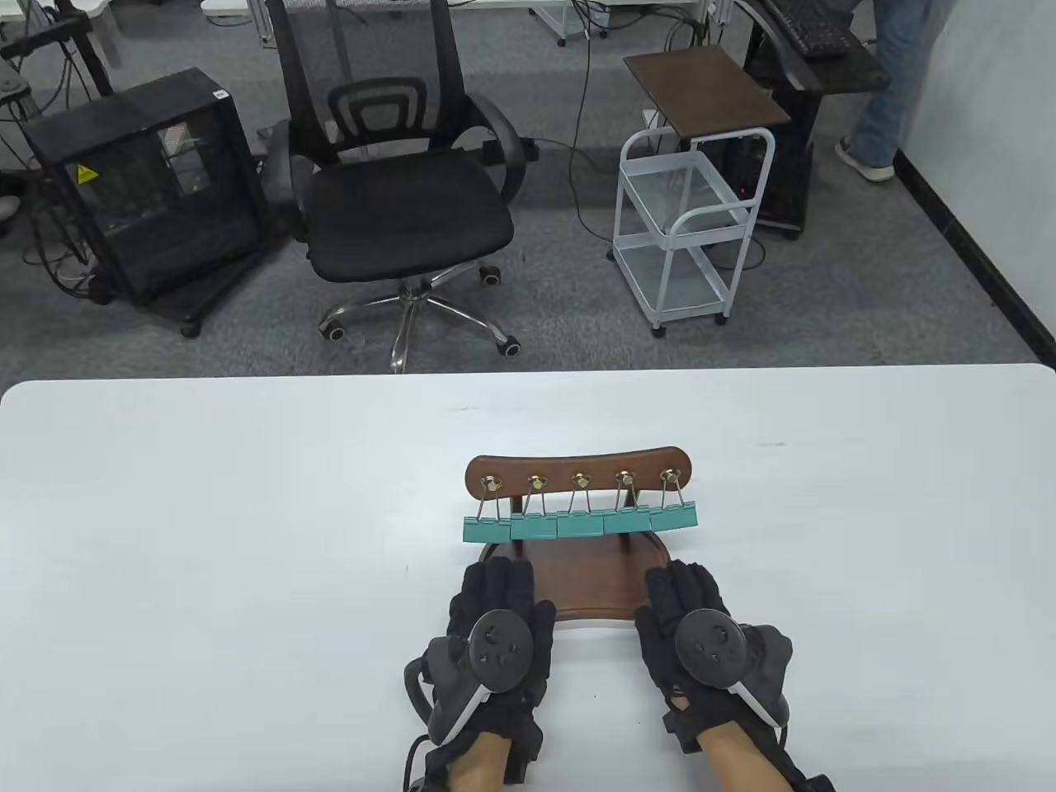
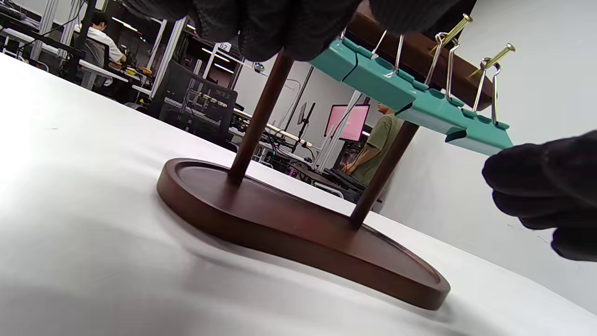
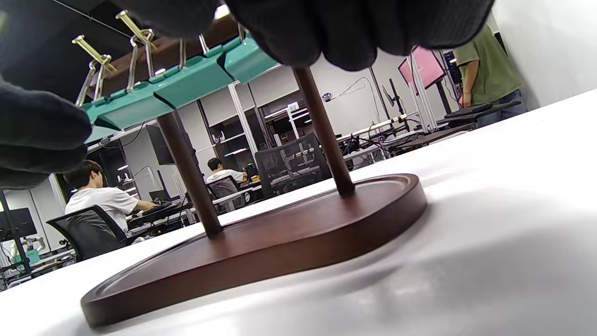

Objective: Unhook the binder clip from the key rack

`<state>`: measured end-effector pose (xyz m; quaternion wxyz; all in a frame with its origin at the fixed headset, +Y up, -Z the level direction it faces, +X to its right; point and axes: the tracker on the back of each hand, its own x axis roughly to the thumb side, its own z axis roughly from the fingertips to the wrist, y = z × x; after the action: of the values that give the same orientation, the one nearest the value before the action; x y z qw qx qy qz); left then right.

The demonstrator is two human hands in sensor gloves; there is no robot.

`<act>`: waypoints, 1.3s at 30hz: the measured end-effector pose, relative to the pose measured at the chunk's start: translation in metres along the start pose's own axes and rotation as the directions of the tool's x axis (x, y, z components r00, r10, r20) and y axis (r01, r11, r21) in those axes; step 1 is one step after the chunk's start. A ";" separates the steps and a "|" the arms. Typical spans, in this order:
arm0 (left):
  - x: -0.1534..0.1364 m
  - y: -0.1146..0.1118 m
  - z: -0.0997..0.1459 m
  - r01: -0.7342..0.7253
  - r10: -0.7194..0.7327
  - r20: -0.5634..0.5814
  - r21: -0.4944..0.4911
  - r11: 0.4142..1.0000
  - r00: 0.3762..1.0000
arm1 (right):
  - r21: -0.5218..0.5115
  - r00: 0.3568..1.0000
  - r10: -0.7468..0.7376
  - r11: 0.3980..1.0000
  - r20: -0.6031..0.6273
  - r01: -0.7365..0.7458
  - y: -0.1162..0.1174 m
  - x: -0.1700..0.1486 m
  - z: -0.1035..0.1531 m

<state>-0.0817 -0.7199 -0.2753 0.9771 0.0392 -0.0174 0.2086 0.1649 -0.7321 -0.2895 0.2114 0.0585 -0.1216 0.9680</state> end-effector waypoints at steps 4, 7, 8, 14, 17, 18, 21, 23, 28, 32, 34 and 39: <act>0.001 0.001 0.001 -0.003 0.003 0.006 0.004 1.000 1.000 | -0.003 1.000 -0.003 1.000 -0.006 0.003 -0.002 -0.003 0.001; 0.002 0.003 0.001 -0.013 0.013 0.009 0.008 1.000 1.000 | -0.009 1.000 -0.012 1.000 -0.013 0.012 -0.003 -0.005 0.001; 0.002 0.003 0.002 -0.015 0.015 0.010 0.011 1.000 1.000 | -0.011 1.000 -0.015 1.000 -0.016 0.015 -0.004 -0.006 0.001; 0.004 0.005 0.004 -0.009 0.009 0.020 0.020 1.000 1.000 | -0.029 1.000 -0.012 1.000 -0.020 0.012 -0.009 -0.008 0.003; 0.004 0.007 0.006 -0.012 0.011 0.024 0.027 1.000 1.000 | -0.028 1.000 -0.007 1.000 -0.017 0.007 -0.009 -0.008 0.005; 0.005 0.007 0.006 -0.011 0.011 0.025 0.028 1.000 1.000 | -0.026 1.000 -0.003 1.000 -0.015 0.002 -0.009 -0.008 0.005; 0.005 0.007 0.006 -0.007 0.007 0.023 0.028 1.000 1.000 | -0.019 1.000 0.003 1.000 -0.014 -0.003 -0.008 -0.008 0.005; 0.005 0.007 0.005 -0.011 0.011 0.018 0.027 1.000 1.000 | -0.016 1.000 0.003 1.000 -0.017 -0.003 -0.008 -0.009 0.005; 0.004 0.008 0.005 -0.014 0.014 0.010 0.027 1.000 1.000 | -0.016 1.000 -0.005 1.000 -0.031 0.004 -0.007 -0.013 0.004; 0.004 0.008 0.005 -0.015 0.014 0.010 0.027 1.000 1.000 | -0.029 0.999 -0.018 0.999 -0.040 0.017 -0.009 -0.015 0.005; 0.004 0.007 0.004 -0.015 0.015 0.010 0.025 1.000 1.000 | -0.048 0.999 -0.029 0.998 -0.046 0.027 -0.010 -0.016 0.005; 0.004 0.008 0.005 -0.015 0.015 0.011 0.021 1.000 1.000 | -0.090 0.996 -0.066 0.994 -0.066 0.060 -0.015 -0.021 0.006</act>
<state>-0.0810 -0.7118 -0.2701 0.9749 0.0507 -0.0206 0.2159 0.1906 -0.7286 -0.2844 0.2483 0.0195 -0.1549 0.9560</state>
